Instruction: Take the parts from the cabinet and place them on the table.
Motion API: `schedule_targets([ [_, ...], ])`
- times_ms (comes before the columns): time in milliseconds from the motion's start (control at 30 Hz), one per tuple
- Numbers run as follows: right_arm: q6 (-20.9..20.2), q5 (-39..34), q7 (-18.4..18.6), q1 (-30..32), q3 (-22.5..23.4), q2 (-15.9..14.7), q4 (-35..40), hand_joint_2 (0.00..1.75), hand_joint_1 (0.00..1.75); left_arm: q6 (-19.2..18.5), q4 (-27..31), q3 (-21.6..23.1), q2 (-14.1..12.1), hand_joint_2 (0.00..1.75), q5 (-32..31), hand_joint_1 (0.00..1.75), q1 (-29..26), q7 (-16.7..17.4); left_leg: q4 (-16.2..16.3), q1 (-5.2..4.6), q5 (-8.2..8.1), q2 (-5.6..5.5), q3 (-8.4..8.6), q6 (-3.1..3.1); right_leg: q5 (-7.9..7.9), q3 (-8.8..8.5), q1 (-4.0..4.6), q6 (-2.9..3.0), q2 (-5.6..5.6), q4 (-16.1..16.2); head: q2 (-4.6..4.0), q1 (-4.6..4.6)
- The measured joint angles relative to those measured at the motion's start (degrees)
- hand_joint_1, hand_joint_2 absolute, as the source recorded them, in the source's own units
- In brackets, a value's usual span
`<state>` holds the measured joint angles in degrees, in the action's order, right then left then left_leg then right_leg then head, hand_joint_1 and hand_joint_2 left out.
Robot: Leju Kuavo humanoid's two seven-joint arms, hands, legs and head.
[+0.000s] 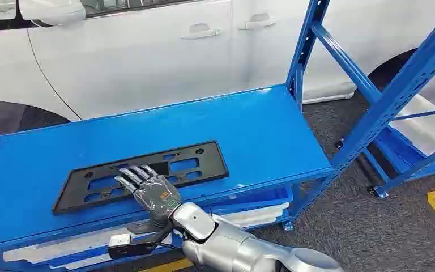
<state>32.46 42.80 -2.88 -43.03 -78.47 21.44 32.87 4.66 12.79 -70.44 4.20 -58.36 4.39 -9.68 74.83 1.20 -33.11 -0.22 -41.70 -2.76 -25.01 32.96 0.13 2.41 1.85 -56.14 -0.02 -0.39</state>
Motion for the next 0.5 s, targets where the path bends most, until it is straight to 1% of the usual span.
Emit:
schedule_targets([
  [33,0.0,0.2,0.0,0.0,-0.1,0.0,0.0,0.0,0.0,0.0,0.0,0.0,0.0,0.0,0.0,0.0,-0.1,0.0,-0.6,0.09,1.08,0.03,0.2,-0.11,-0.09,-0.08,-0.01,-0.07,0.28,0.0,0.0,0.02],
  [67,0.1,0.5,0.0,0.0,-0.1,0.0,0.0,0.0,0.0,0.0,0.0,0.0,-0.1,0.0,-0.1,0.0,-0.1,0.0,-3.9,0.14,3.32,0.15,1.75,-0.18,-0.26,-0.19,-0.07,-0.22,0.68,-0.2,0.0,0.02],
  [100,0.1,0.5,0.1,0.0,-0.2,0.0,0.0,0.0,0.0,0.0,0.0,0.0,-0.1,0.0,-0.1,0.0,-0.1,0.0,-8.8,0.17,5.94,0.59,4.17,-0.17,-0.52,-0.37,-0.18,-0.43,1.08,-0.4,0.0,0.0],
  [133,0.2,0.4,0.0,0.0,-0.2,0.0,0.0,0.0,0.0,0.0,0.0,0.0,-0.1,0.0,-0.2,0.0,0.0,0.0,-14.7,0.17,8.63,1.95,7.24,-0.16,-0.89,-0.6,-0.22,-0.73,1.31,-0.7,0.0,0.0],
  [167,0.4,0.4,-0.2,-0.1,-0.2,0.0,0.0,0.0,0.0,0.0,0.0,0.0,-0.1,0.0,-0.2,0.0,0.2,0.0,-17.3,-0.05,7.97,2.42,8.88,-0.05,-1.24,-0.54,0.08,-1.23,1.46,-0.9,0.0,0.02],
  [200,0.6,0.2,-0.5,-0.1,-0.2,0.0,0.0,0.0,0.0,0.0,0.0,0.0,-0.1,0.0,-0.2,0.0,0.2,0.0,-17.7,-0.25,8.26,1.86,8.79,0.97,-1.36,-0.46,0.34,-1.43,1.71,-1.2,0.0,0.06],
  [233,1.0,-0.2,-1.1,0.0,-0.2,0.0,0.0,0.0,0.0,0.0,0.0,0.0,-0.1,0.0,-0.2,0.0,0.1,0.0,-17.6,-0.3,8.19,1.78,8.61,1.32,-1.28,-0.47,0.4,-1.61,1.88,-1.2,0.0,0.02],
  [267,1.6,-0.7,-1.8,0.0,-0.2,0.0,0.0,1.75,0.0,0.0,0.0,0.0,-0.1,0.0,-0.2,0.0,-0.1,0.0,-17.4,-0.46,8.12,1.67,8.52,1.62,-1.19,-0.51,0.3,-1.78,1.99,-1.1,0.0,0.04],
  [300,2.1,-0.8,-2.0,0.0,-0.1,0.0,0.0,1.75,0.0,0.1,0.0,0.0,-0.1,0.0,-0.2,0.0,-0.2,0.0,-17.5,-0.42,8.16,1.59,8.48,1.96,-1.23,-0.54,0.28,-2.02,2.14,-1.1,0.0,0.04],
  [333,2.4,-1.2,-2.1,0.0,0.0,0.1,0.0,1.75,0.0,0.1,0.0,0.0,-0.1,0.0,-0.2,0.0,-0.2,0.0,-17.9,0.0,8.42,1.45,8.7,2.49,-1.78,-0.42,0.13,-2.58,1.51,-1.4,0.0,0.04],
  [367,2.7,-1.8,-2.4,0.0,0.1,0.1,0.1,1.75,0.0,0.1,0.0,0.0,-0.1,0.0,-0.2,0.0,0.0,0.0,-17.9,-0.01,8.43,1.34,8.68,2.67,-2.94,0.14,-0.05,-2.87,-0.05,-3.0,0.0,0.04],
  [400,2.9,-2.5,-2.7,0.0,0.2,0.0,0.2,1.75,0.0,0.1,0.0,0.0,-0.1,0.0,-0.2,0.0,0.2,0.0,-17.9,-0.03,8.43,1.27,8.61,3.16,-5.61,2.3,-0.19,-3.04,-1.08,-7.5,0.0,0.04],
  [433,2.9,-3.5,-2.9,0.1,0.2,0.0,0.2,1.75,0.0,0.1,0.0,0.0,-0.1,0.0,-0.2,0.0,0.3,0.0,-17.9,-0.08,8.44,1.15,8.54,3.28,-7.61,4.34,-0.26,-3.14,-1.36,-11.8,0.0,0.04],
  [467,2.7,-4.9,-3.6,0.4,0.4,-0.2,0.2,1.75,0.0,0.0,0.0,0.0,-0.1,0.0,-0.2,0.0,0.4,0.0,-17.9,-0.13,8.43,0.97,8.5,3.37,-9.42,6.79,-0.29,-3.24,-1.47,-16.8,0.0,0.04],
  [500,2.5,-6.1,-4.0,0.6,0.7,-0.2,0.2,1.75,0.0,0.0,0.0,0.0,-0.1,0.0,-0.2,0.0,0.4,-0.1,-17.8,-0.17,8.43,0.76,8.51,3.37,-9.97,8.38,-0.31,-3.23,-1.5,-19.8,0.0,0.04],
])
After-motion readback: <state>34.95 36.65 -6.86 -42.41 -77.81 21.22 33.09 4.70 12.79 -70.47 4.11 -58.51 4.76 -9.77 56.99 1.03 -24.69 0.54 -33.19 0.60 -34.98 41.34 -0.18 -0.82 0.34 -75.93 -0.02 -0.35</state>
